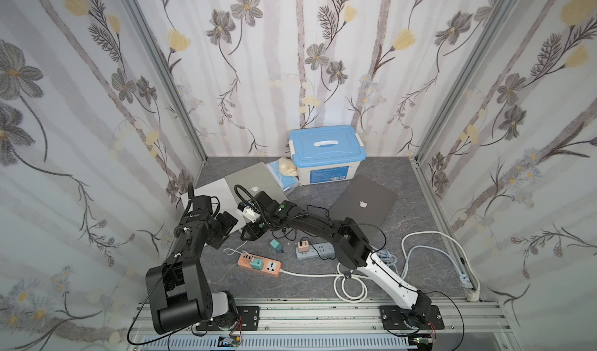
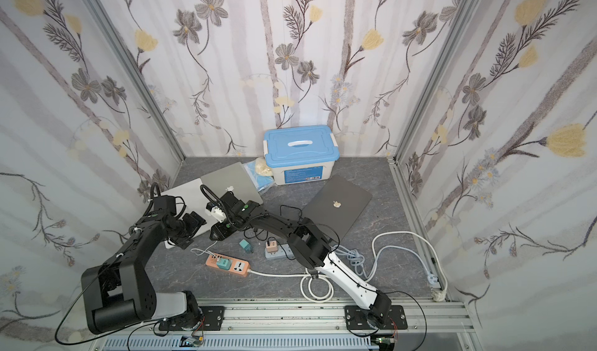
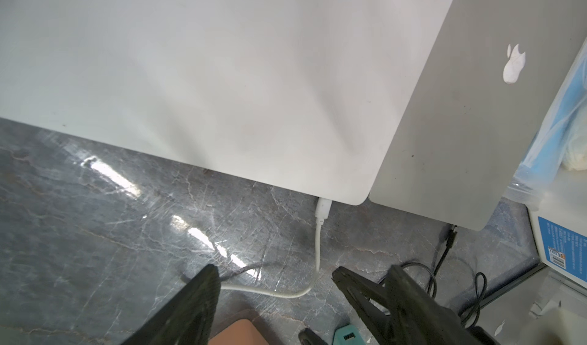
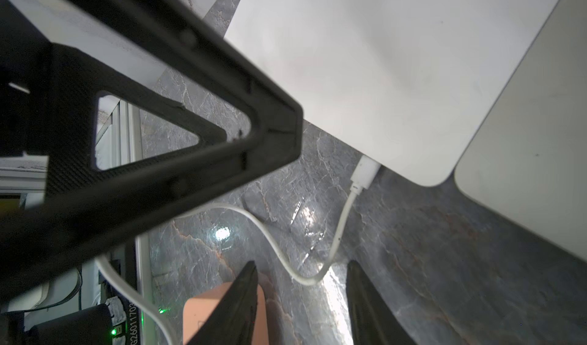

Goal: Unplug the laptop charger
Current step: Remove the charging cable from the laptop.

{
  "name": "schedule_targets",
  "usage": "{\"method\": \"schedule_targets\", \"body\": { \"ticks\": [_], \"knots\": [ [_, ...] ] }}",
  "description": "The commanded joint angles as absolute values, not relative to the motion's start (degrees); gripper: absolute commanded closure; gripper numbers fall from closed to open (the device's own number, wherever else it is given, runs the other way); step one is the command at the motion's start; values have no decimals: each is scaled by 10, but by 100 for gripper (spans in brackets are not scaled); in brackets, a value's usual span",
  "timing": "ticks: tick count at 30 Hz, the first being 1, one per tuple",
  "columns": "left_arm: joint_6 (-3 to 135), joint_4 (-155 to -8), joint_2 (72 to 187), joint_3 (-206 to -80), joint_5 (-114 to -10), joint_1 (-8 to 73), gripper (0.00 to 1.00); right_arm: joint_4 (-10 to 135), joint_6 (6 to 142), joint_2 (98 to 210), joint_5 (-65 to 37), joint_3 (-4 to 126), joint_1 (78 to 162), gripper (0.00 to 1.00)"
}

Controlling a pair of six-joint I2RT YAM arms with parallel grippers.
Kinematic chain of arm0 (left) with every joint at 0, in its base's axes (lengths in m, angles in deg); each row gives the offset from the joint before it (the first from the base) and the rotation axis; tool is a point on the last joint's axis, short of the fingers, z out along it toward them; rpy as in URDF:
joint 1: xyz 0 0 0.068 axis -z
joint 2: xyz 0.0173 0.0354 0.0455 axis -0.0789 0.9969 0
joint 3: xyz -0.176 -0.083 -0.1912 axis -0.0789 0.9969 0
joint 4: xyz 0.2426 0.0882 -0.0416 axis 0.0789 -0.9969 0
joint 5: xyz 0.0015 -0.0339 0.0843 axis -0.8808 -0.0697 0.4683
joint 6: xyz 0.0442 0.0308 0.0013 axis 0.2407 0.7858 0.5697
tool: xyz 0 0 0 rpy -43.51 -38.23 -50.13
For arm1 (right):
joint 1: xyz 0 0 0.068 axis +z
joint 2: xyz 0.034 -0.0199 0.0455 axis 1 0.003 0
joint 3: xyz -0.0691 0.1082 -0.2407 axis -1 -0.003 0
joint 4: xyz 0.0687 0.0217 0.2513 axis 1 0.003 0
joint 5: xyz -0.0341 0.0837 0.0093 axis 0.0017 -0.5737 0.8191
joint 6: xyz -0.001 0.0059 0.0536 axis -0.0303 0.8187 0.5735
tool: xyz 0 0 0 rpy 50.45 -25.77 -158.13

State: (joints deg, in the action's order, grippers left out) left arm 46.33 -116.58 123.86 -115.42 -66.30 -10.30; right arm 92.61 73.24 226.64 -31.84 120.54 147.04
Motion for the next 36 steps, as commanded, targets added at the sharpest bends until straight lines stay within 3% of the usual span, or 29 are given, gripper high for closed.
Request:
{"method": "schedule_targets", "body": {
  "ticks": [1, 10, 22, 29, 36],
  "knots": [
    [470, -1146, 1249, -1155, -672, -104, 15, 919, 734, 2272, -341, 1210, 1468, 52],
    [453, -1118, 1267, -1142, -677, -102, 15, 897, 751, 2286, -382, 1209, 1459, 50],
    [450, -1106, 1259, -1129, -682, -103, 15, 881, 785, 2316, -430, 1230, 1457, 55],
    [457, -1111, 1249, -1121, -672, -103, 13, 876, 793, 2323, -433, 1230, 1457, 65],
    [444, -1088, 1287, -1123, -678, -103, 13, 873, 798, 2320, -424, 1230, 1456, 85]
  ]
}}
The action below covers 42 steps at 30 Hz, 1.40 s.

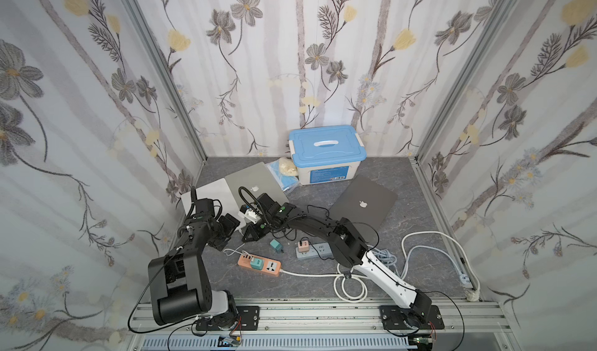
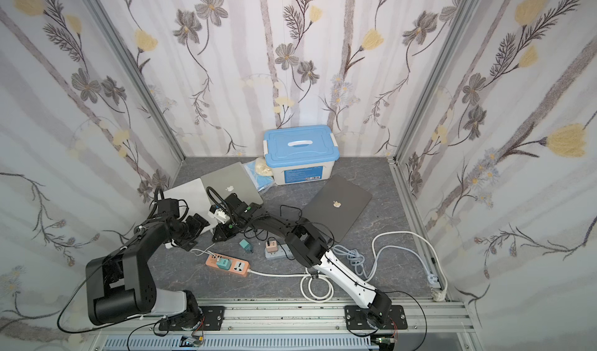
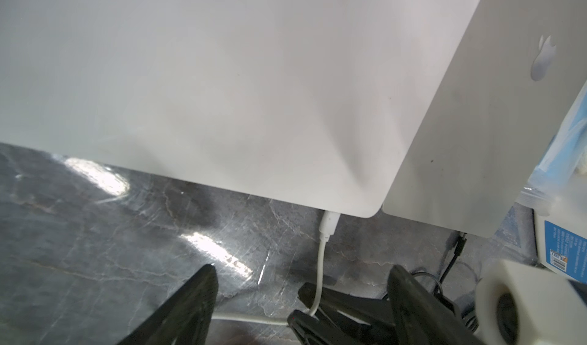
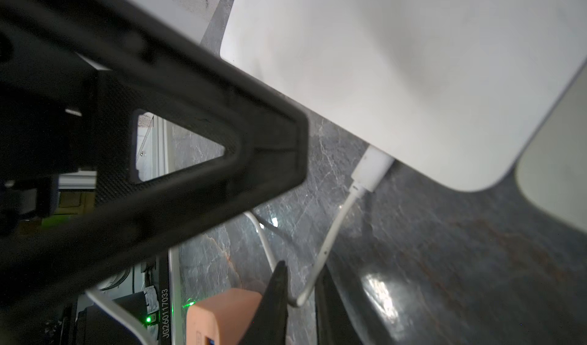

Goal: Unplug the laptop charger
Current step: Remove the charging cable from the laptop.

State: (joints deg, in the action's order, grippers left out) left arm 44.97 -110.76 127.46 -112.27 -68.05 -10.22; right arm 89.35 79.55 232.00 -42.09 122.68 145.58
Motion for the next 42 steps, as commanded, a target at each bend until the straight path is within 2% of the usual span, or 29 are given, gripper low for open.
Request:
{"method": "schedule_targets", "body": {
  "ticks": [1, 15, 30, 37, 40, 42],
  "knots": [
    [443, -1085, 1293, -1124, -675, -103, 13, 874, 798, 2320, -424, 1230, 1456, 86],
    [435, -1058, 1350, -1141, -626, -102, 13, 924, 761, 2300, -408, 1223, 1452, 94],
    [432, -1050, 1362, -1144, -627, -103, 13, 917, 740, 2245, -374, 1148, 1451, 98],
    [439, -1078, 1328, -1150, -633, -99, 13, 904, 740, 2223, -357, 1118, 1448, 90],
    [449, -1104, 1290, -1155, -633, -97, 13, 906, 739, 2220, -354, 1118, 1442, 81],
    [461, -1126, 1260, -1159, -632, -95, 12, 909, 734, 2211, -342, 1118, 1438, 69]
  ]
}}
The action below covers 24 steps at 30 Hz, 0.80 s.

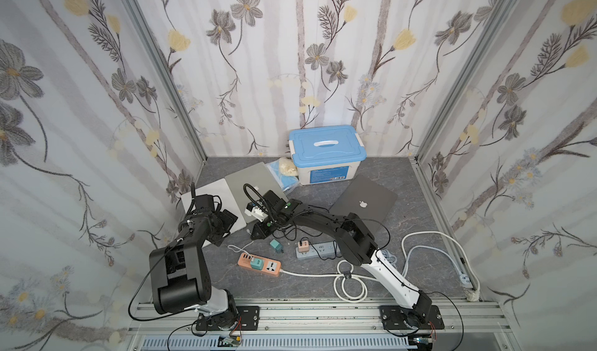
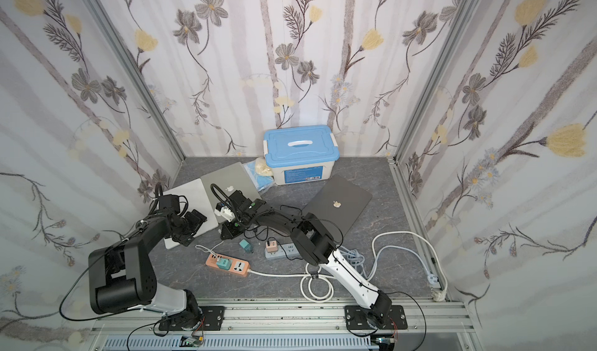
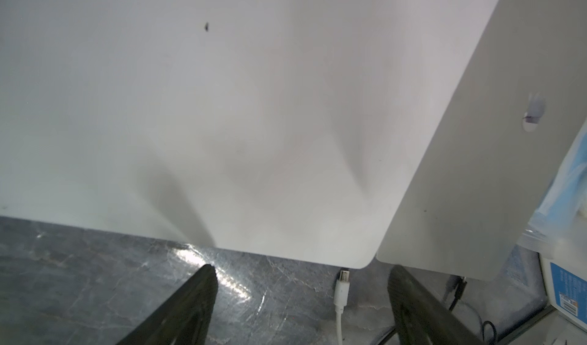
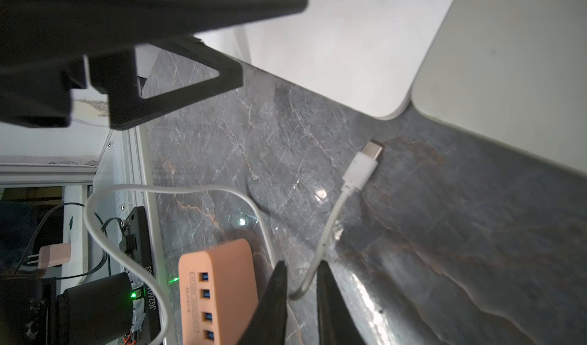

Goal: Unplug the laptop charger
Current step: Remove the charging cable from the laptop, then remove the charging cable from the plug.

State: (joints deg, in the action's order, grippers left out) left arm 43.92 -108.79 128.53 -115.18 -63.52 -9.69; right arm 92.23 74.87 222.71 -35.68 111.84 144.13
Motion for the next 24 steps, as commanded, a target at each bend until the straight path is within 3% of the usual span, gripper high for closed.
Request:
{"method": "schedule_targets", "body": {
  "ticks": [1, 3, 8, 11, 16, 24],
  "knots": [
    [466, -1135, 1246, -1161, -633, -94, 12, 910, 732, 2206, -338, 1118, 1436, 65],
    [478, -1158, 1211, -1163, -639, -91, 12, 914, 728, 2191, -329, 1118, 1434, 58],
    [491, -1215, 1116, -1155, -644, -69, 11, 944, 701, 2128, -309, 1090, 1436, 52],
    [493, -1262, 1039, -1144, -660, -65, 11, 901, 700, 2029, -289, 961, 1439, 45],
    [478, -1326, 935, -1140, -665, -18, 10, 788, 725, 1871, -308, 724, 1445, 43],
    [432, -1390, 852, -1135, -677, 30, 10, 710, 765, 1791, -317, 608, 1497, 35]
  ]
}}
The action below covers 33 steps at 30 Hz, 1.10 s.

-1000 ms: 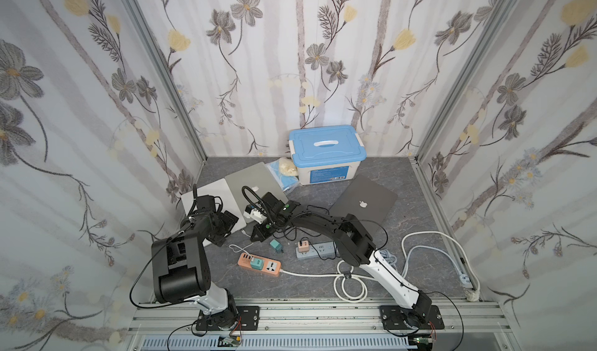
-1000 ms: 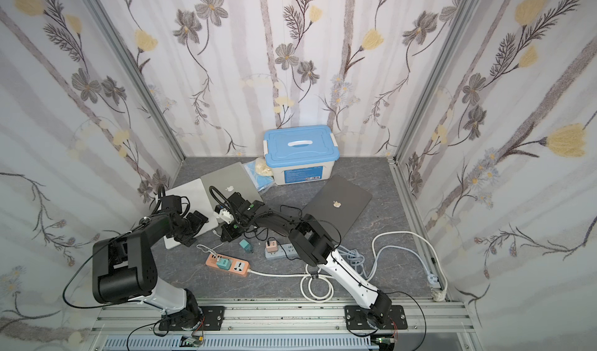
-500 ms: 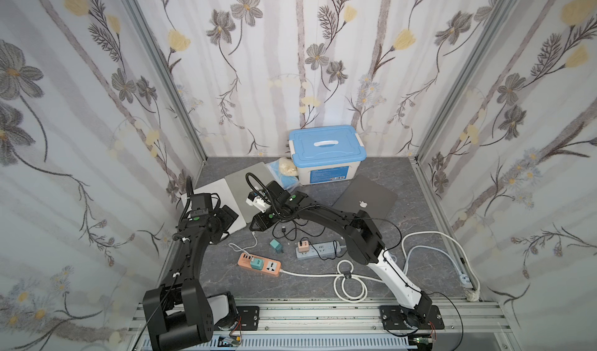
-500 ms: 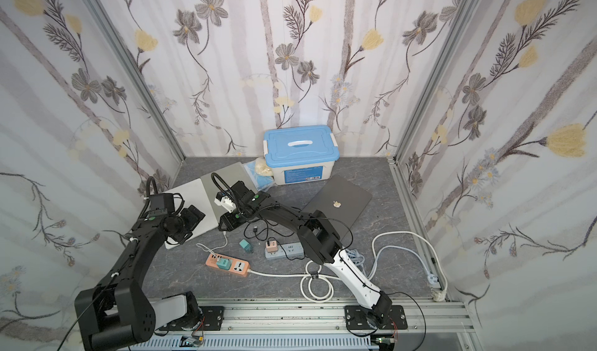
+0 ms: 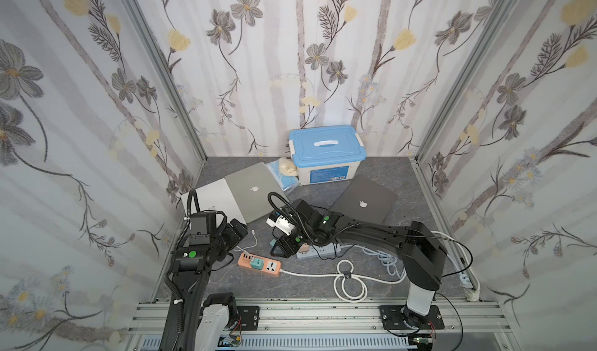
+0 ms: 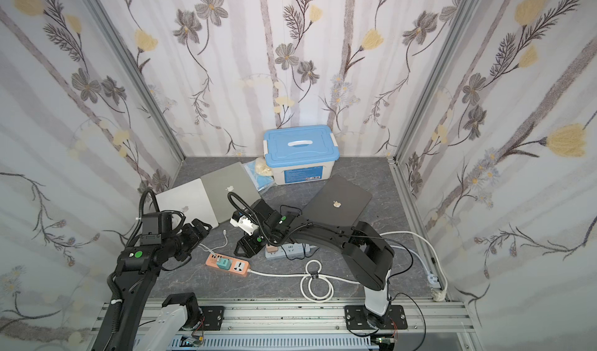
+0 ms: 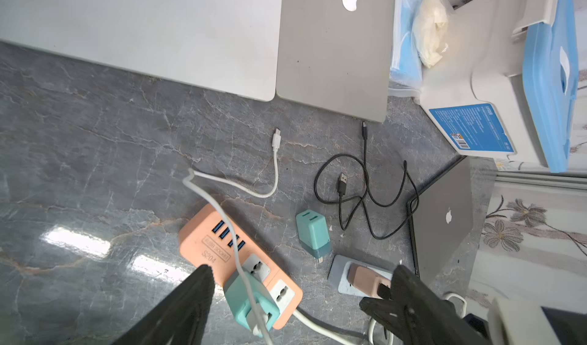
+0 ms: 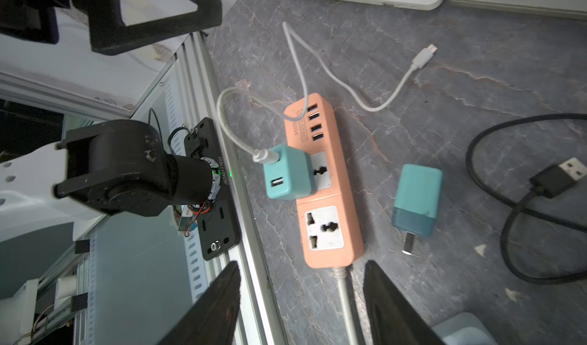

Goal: Unplug the laptop charger
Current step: Remove the charging cable from the plug.

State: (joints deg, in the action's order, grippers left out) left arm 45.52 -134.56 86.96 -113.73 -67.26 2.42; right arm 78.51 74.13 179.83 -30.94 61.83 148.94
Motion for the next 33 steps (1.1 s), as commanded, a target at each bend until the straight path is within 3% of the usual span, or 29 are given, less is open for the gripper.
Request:
{"method": "schedule_targets", "body": {
  "ticks": [1, 10, 33],
  "knots": [
    [426, -1399, 836, -1132, -673, 31, 11, 699, 771, 1793, -317, 606, 1501, 34],
    [368, -1397, 767, -1064, -690, 49, 19, 660, 778, 1848, -320, 627, 1505, 34],
    [336, -1288, 823, -1019, -716, 74, 40, 687, 773, 1941, -305, 688, 1509, 32]
  ]
}}
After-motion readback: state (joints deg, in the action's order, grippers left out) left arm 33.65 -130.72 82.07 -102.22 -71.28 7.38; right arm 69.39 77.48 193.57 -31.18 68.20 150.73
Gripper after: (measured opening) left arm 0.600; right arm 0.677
